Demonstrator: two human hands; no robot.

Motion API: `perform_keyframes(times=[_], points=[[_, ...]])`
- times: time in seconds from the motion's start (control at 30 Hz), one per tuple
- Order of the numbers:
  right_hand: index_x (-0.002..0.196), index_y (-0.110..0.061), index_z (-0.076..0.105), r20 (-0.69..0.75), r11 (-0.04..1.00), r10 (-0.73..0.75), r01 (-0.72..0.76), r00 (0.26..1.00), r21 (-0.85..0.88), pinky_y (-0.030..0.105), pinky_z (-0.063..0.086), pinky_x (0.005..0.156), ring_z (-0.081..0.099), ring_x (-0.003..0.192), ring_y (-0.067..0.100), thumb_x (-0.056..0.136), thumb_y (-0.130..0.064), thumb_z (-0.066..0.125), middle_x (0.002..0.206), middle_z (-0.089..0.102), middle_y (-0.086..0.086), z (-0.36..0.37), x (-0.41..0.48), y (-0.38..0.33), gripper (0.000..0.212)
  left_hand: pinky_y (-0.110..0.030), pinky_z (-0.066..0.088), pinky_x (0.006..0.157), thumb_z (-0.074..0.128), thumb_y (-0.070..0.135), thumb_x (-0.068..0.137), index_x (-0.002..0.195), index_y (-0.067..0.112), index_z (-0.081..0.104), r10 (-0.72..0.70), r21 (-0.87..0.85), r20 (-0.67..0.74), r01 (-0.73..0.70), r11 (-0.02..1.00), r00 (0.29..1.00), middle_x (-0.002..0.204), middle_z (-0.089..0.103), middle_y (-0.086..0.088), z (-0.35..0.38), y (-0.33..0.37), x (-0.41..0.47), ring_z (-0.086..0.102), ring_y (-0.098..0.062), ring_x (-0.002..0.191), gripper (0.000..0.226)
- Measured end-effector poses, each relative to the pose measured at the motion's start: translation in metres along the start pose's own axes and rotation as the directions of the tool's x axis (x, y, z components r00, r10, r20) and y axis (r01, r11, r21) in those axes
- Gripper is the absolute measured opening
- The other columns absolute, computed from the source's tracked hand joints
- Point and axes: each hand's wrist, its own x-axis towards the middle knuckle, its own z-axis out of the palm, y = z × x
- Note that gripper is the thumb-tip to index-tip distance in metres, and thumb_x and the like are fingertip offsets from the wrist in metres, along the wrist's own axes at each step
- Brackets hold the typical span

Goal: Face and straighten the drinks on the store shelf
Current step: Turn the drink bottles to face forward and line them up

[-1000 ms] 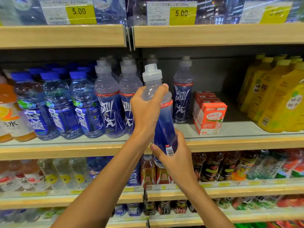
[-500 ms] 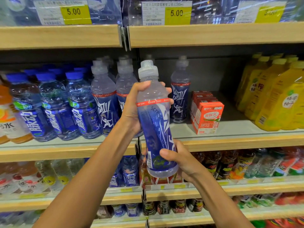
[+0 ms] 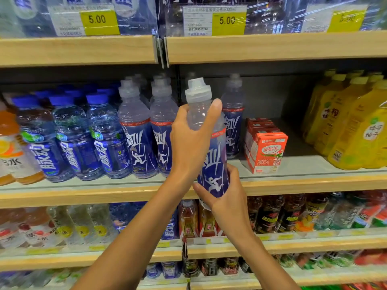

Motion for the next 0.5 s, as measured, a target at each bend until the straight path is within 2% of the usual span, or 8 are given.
perform_keyframes(times=[0.1,0.17,0.23,0.3,0.37,0.43,0.5], points=[[0.110,-0.044,0.038,-0.073,0.993,-0.045,0.037,0.996,-0.108,0.034,0.054,0.082,0.061,0.102,0.010,0.068,-0.046,0.078,0.112,0.059,-0.011,0.007,-0.005,0.004,0.058,-0.017,0.051,0.074,0.072,0.035,0.083,0.095,0.028,0.064,-0.021,-0.047,-0.082,0.017,0.999,0.996,0.089,0.070,0.013,0.007,0.000,0.002,0.066,-0.002,0.086,0.016],[0.107,-0.046,0.036,-0.073,0.991,-0.040,0.031,0.997,-0.131,0.033,0.055,0.082,0.060,0.101,0.008,0.068,-0.045,0.079,0.111,0.058,-0.014,0.007,-0.006,0.005,0.058,-0.014,0.049,0.067,0.073,0.025,0.083,0.085,0.029,0.064,0.022,-0.060,-0.121,-0.029,0.998,0.992,0.078,0.069,0.014,0.008,-0.001,0.002,0.065,-0.001,0.077,0.009],[0.109,-0.045,0.039,-0.005,0.997,-0.017,0.017,1.000,-0.072,0.023,0.055,0.079,0.062,0.100,0.004,0.069,-0.044,0.080,0.110,0.059,-0.016,0.003,-0.004,0.004,0.057,-0.017,0.050,0.065,0.073,0.022,0.079,0.077,0.028,0.065,0.044,-0.111,-0.110,-0.056,0.992,0.993,0.072,0.069,0.012,0.006,-0.002,0.003,0.065,-0.005,0.072,0.010],[0.113,-0.041,0.045,0.116,0.999,0.015,-0.018,0.993,0.028,0.016,0.052,0.076,0.064,0.098,0.001,0.069,-0.048,0.078,0.107,0.063,-0.018,-0.008,0.001,0.003,0.055,-0.021,0.051,0.066,0.071,0.025,0.072,0.070,0.030,0.068,0.014,-0.161,-0.042,-0.021,0.987,0.999,0.070,0.070,0.011,0.001,-0.003,0.007,0.066,-0.007,0.071,0.006],[0.115,-0.035,0.052,0.272,0.988,0.072,-0.107,0.960,0.114,0.021,0.053,0.082,0.065,0.101,0.004,0.069,-0.049,0.074,0.110,0.067,-0.016,-0.023,0.009,0.000,0.053,-0.023,0.053,0.066,0.069,0.027,0.066,0.066,0.030,0.071,-0.091,-0.212,0.042,0.098,0.972,0.995,0.071,0.071,0.009,-0.006,-0.004,0.014,0.067,-0.008,0.071,0.004],[0.118,-0.032,0.055,0.437,0.959,0.133,-0.227,0.889,0.169,0.029,0.053,0.089,0.064,0.109,0.011,0.072,-0.042,0.073,0.117,0.067,-0.008,-0.035,0.016,-0.004,0.051,-0.030,0.055,0.067,0.070,0.024,0.062,0.076,0.022,0.072,-0.214,-0.334,0.192,0.269,0.903,0.958,0.075,0.071,0.001,-0.012,-0.006,0.022,0.067,-0.016,0.071,0.014],[0.121,-0.026,0.055,0.551,0.927,0.140,-0.304,0.823,0.218,0.028,0.053,0.088,0.064,0.109,0.017,0.073,-0.035,0.071,0.118,0.068,-0.002,-0.041,0.020,-0.010,0.051,-0.031,0.055,0.067,0.070,0.024,0.058,0.085,0.011,0.068,-0.254,-0.445,0.389,0.422,0.790,0.886,0.080,0.070,-0.006,-0.015,-0.007,0.028,0.067,-0.022,0.070,0.030]])
